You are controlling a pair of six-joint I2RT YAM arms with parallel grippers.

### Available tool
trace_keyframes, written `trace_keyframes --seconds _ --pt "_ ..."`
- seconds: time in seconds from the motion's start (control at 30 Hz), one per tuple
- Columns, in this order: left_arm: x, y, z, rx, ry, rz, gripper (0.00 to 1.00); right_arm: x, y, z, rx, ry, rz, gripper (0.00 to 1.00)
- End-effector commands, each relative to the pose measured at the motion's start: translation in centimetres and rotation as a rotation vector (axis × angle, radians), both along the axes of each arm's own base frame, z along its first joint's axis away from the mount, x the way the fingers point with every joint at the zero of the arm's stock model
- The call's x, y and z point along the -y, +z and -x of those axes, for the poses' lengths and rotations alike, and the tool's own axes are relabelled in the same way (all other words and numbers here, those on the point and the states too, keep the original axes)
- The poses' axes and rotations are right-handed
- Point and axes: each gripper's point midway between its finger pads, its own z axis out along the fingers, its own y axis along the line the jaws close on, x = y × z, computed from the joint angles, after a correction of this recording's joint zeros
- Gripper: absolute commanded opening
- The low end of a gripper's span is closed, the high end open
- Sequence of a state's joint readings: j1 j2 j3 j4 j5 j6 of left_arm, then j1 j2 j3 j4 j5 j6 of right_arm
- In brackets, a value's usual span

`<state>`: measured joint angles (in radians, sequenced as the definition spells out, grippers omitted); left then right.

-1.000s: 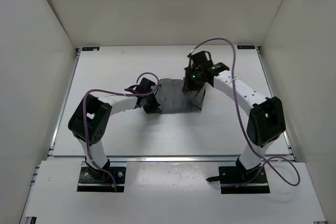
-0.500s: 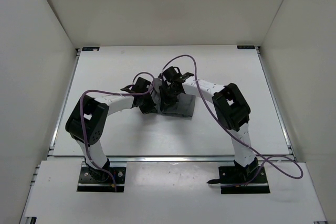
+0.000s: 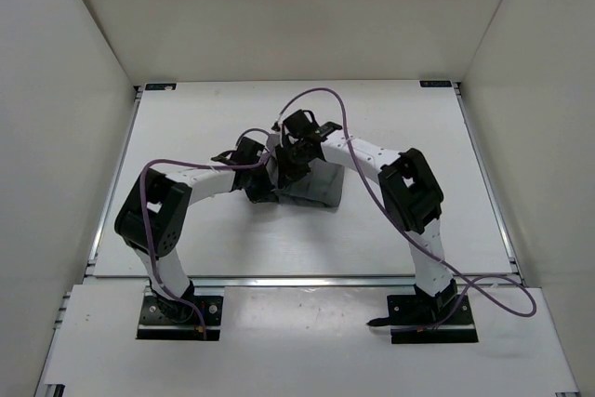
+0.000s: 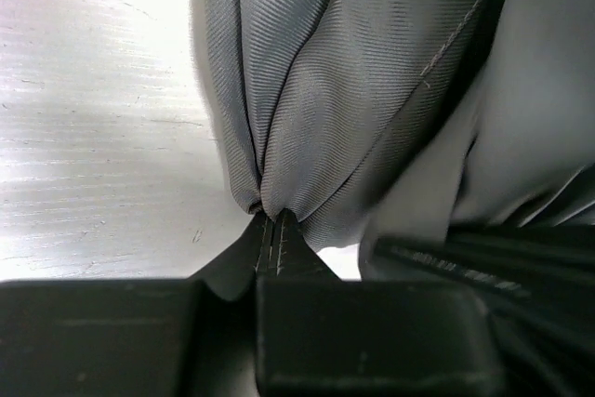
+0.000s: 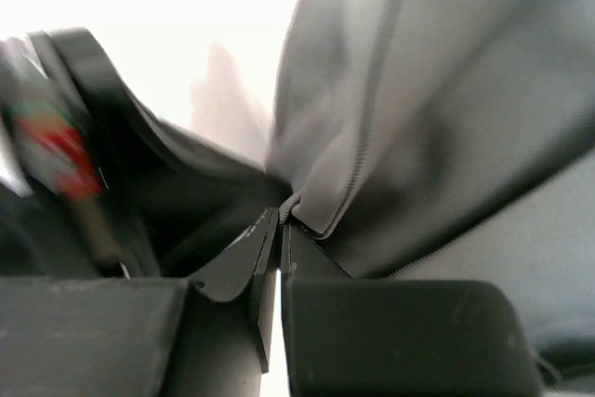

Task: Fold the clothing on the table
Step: Fold the skirt

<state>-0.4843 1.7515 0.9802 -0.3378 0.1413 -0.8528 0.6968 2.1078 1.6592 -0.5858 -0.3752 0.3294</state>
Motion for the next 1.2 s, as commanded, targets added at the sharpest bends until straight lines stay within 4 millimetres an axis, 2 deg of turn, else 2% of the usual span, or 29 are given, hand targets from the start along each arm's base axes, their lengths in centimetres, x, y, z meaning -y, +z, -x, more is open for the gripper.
trace_keyframes --seconds 0.0,0.07,0.1,0.17,0.2,0.23,0.3,0.33,0.43,0.53,0.63,0.7,0.73,0.77,0.83,0.87,0.97,1.0,1.07,1.1,1.13,1.17 --pt "-0.8 0.1 1.6 -0.035 -0.032 -0.005 0.01 -1.6 1.1 -0.7 0.034 0.07 0.013 0.0" --pt "-1.1 0.7 1.4 -0.031 -0.019 0.034 0.1 -1.4 -0.5 -0.9 -0.023 0.076 0.071 0.0" --pt "-1.5 0.4 1.9 -0.04 -0.009 0.035 0.13 -1.5 -0.8 -1.0 -0.022 0.079 0.078 0.0" --pt "-2.0 2.0 0.8 0.003 0.035 0.086 0.26 -1.2 -2.6 -0.5 -0.059 0.075 0.141 0.0" --pt "-2.5 2.1 0.8 0.009 0.047 0.089 0.3 -0.8 -3.0 -0.8 -0.04 0.048 0.184 0.0" --pt "-3.2 3.1 0.0 0.036 0.082 0.105 0.31 -0.5 -3.3 -0.7 -0.028 0.033 0.222 0.0" --pt "-4.1 4.0 -0.2 0.061 0.113 0.134 0.32 0.3 -3.9 -0.5 -0.026 0.004 0.272 0.0" --pt "-4.8 5.2 -0.9 0.095 0.147 0.158 0.36 0.3 -3.9 -0.2 -0.012 -0.004 0.292 0.0" --pt "-6.8 7.5 -1.8 0.154 0.212 0.202 0.39 1.7 -3.9 0.4 0.041 -0.069 0.394 0.0" --pt "-9.3 10.2 -2.6 0.231 0.278 0.211 0.43 3.4 -4.9 1.6 0.07 -0.098 0.509 0.0" --pt "-11.3 12.1 -2.5 0.283 0.336 0.207 0.44 4.8 -4.5 2.3 0.096 -0.126 0.581 0.0" --pt "-13.4 12.7 -2.7 0.32 0.396 0.17 0.44 4.7 -4.0 3.4 0.146 -0.12 0.581 0.0" --pt "-13.7 13.0 -2.5 0.336 0.409 0.174 0.44 4.2 -3.7 4.3 0.171 -0.1 0.546 0.03" --pt "-13.9 13.0 -2.1 0.339 0.408 0.179 0.44 4.7 -4.1 4.9 0.168 -0.09 0.544 0.08" --pt "-14.2 12.4 -1.6 0.323 0.42 0.185 0.46 3.8 -2.4 5.3 0.222 -0.076 0.472 0.26" --pt "-14.5 11.8 -1.2 0.312 0.414 0.168 0.46 3.6 -2.2 5.8 0.232 -0.068 0.464 0.29" --pt "-15.0 11.4 -0.6 0.306 0.411 0.159 0.46 3.1 2.2 6.3 0.326 -0.068 0.4 0.45" --pt "-15.3 11.1 -0.4 0.305 0.41 0.148 0.46 3.1 2.8 6.8 0.335 -0.078 0.392 0.52" --pt "-15.6 11.0 -0.2 0.308 0.403 0.13 0.47 3.9 5.2 7.6 0.331 -0.112 0.375 0.57" --pt "-16.5 11.1 -0.3 0.322 0.417 0.117 0.46 4.4 5.5 8.0 0.349 -0.121 0.398 0.6" --pt "-16.9 11.1 -0.5 0.326 0.417 0.102 0.47 5.0 7.0 8.6 0.367 -0.148 0.388 0.63" --pt "-17.2 10.7 -0.1 0.308 0.415 0.092 0.47 5.8 7.6 9.5 0.358 -0.161 0.384 0.64"
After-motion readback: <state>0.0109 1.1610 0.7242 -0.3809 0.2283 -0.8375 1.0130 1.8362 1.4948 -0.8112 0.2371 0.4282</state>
